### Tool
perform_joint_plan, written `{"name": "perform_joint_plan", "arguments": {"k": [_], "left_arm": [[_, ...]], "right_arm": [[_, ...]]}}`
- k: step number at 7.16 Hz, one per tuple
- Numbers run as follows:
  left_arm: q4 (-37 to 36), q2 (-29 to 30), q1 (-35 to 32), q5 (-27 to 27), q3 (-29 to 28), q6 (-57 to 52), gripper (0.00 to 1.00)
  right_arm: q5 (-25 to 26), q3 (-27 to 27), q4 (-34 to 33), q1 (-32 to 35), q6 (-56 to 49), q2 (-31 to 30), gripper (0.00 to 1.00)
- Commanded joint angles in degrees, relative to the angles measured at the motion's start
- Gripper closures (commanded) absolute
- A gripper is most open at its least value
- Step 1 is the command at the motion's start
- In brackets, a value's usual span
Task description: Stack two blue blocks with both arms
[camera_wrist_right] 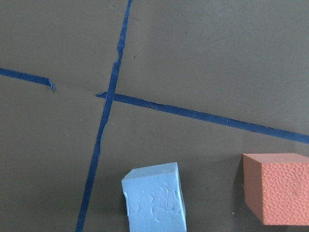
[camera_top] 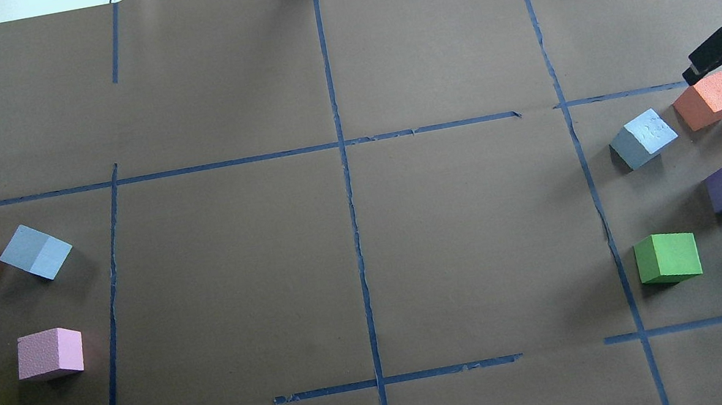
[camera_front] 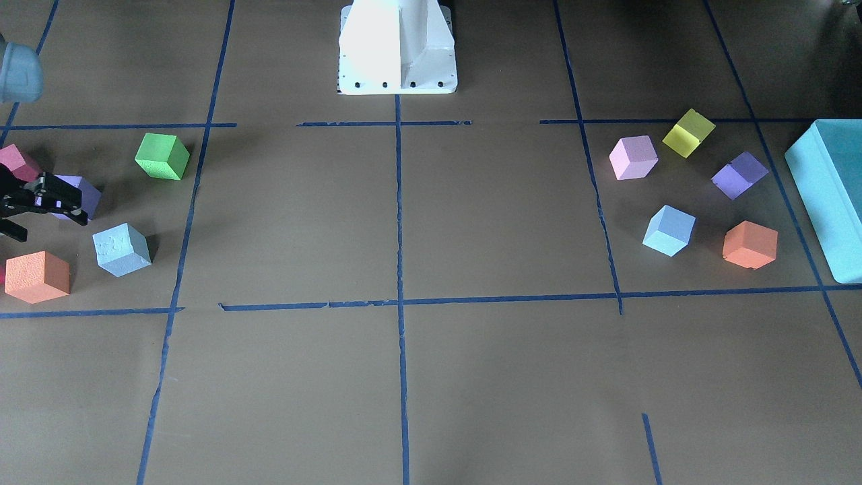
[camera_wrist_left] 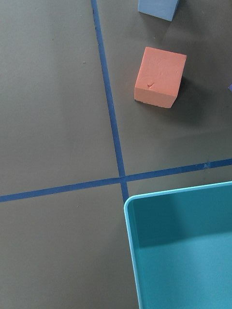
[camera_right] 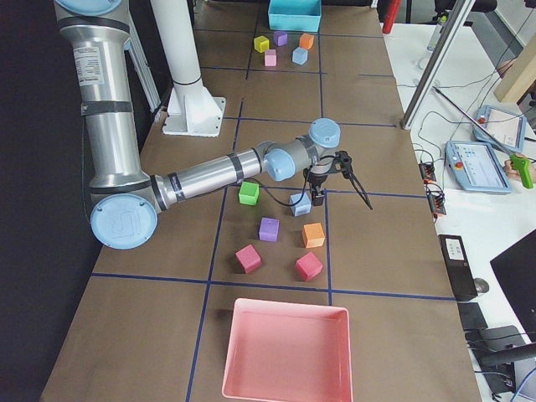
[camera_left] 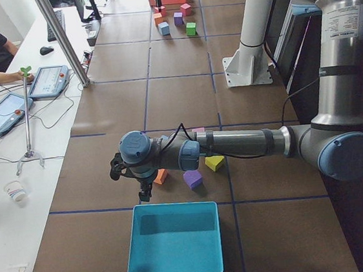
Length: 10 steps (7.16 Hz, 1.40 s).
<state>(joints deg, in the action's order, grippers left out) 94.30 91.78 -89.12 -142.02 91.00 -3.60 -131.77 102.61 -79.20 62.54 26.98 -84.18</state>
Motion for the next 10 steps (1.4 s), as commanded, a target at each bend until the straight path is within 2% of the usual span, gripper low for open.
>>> {"name": "perform_joint_plan", "arguments": {"k": [1, 3, 5, 8, 9, 10], "left_arm": [[0.01, -0.02, 0.00, -0.10, 0.05, 0.00, 0.00], [0.01, -0.11, 0.00, -0.18, 0.05, 0.00, 0.00], [0.01, -0.19, 0.00, -0.10, 0.05, 0.00, 0.00], [0.01, -0.37, 0.00, -0.44, 1.36, 2.18, 0.00], [0.01, -1.24, -0.09, -0.53, 2.42, 2.29, 0.00], [0.01, -2.03, 0.00, -0.62, 3.91, 2.46, 0.00]], "right_arm": [[5.54, -0.04, 0.98, -4.78, 3.25, -0.02, 0.00], [8.36, -1.09, 1.33, -8.11, 3.34, 0.50, 0.00], [8.64, -6.87, 10.07, -9.19, 3.25, 0.60, 0.00], [9.96, -8.39, 11.08, -11.21, 2.90, 0.51, 0.03], [10.13, -8.39, 11.09, -12.00, 3.16, 0.51, 0.13], [10.05, -8.22, 11.17, -11.83, 2.99, 0.07, 0.53]]}}
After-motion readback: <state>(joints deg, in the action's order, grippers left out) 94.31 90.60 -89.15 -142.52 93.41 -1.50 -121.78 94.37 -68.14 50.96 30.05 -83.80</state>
